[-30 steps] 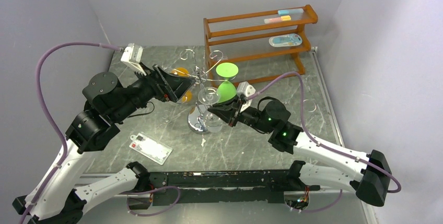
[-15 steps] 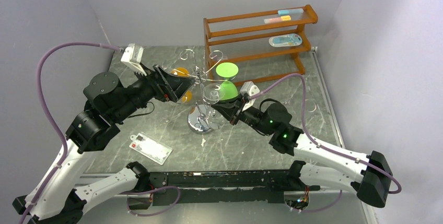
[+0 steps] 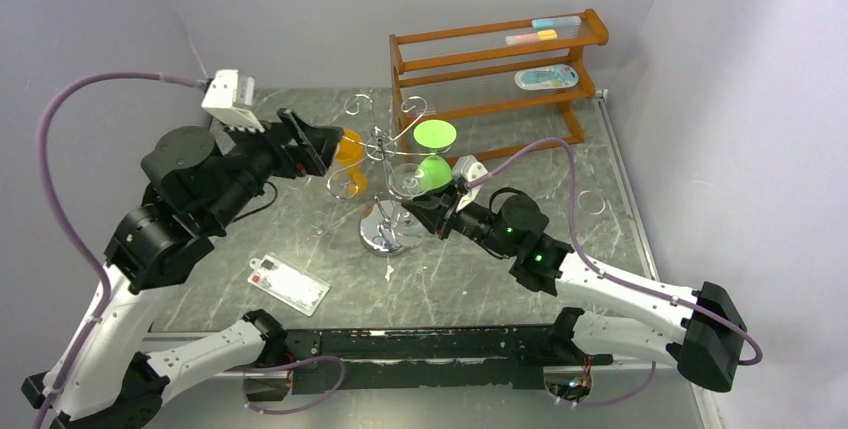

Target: Place the wine glass upside down on the wine glass rack

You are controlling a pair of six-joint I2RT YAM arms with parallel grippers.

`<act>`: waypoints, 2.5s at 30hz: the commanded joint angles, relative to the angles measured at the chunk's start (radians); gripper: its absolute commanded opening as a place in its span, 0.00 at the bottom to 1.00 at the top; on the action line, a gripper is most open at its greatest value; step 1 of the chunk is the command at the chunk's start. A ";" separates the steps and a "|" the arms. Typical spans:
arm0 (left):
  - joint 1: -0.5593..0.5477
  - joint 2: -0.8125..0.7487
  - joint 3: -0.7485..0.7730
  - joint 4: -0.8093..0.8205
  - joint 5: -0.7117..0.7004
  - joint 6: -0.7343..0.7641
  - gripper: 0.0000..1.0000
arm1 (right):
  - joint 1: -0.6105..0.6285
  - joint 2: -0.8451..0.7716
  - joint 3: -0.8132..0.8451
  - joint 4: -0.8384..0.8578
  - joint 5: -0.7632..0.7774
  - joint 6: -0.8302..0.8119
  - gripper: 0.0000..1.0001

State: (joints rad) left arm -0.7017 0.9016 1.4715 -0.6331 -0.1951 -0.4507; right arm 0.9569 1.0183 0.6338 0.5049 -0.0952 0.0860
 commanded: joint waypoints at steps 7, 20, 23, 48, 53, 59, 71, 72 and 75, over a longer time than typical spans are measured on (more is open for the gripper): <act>0.004 0.027 0.115 -0.158 -0.462 0.165 0.97 | -0.005 -0.044 0.018 -0.039 -0.002 0.015 0.49; 0.023 0.141 0.102 -0.115 -0.798 0.196 0.97 | -0.007 -0.288 -0.003 -0.282 0.036 0.039 0.63; 0.094 0.188 0.100 -0.053 -0.736 0.220 0.97 | -0.007 -0.330 -0.005 -0.310 0.066 0.064 0.63; 0.824 0.156 -0.315 -0.098 0.364 0.169 0.81 | -0.006 -0.404 0.080 -0.601 0.444 0.372 0.62; 0.822 0.152 -0.371 -0.069 0.449 0.166 0.67 | -0.006 -0.393 0.082 -0.603 0.427 0.378 0.62; 0.821 0.203 -0.415 -0.042 0.527 0.175 0.60 | -0.007 -0.398 0.077 -0.598 0.429 0.387 0.62; 0.798 0.286 -0.385 -0.098 0.396 0.223 0.27 | -0.007 -0.405 0.075 -0.596 0.444 0.383 0.61; 0.796 0.282 -0.382 -0.098 0.389 0.226 0.18 | -0.007 -0.402 0.084 -0.598 0.446 0.382 0.61; 0.794 0.262 -0.377 -0.093 0.329 0.240 0.05 | -0.007 -0.411 0.104 -0.569 0.437 0.356 0.61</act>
State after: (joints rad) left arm 0.1020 1.1862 1.0657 -0.7101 0.2207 -0.2405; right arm 0.9546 0.6197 0.6952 -0.0830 0.3302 0.4675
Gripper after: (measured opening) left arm 0.113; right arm 0.607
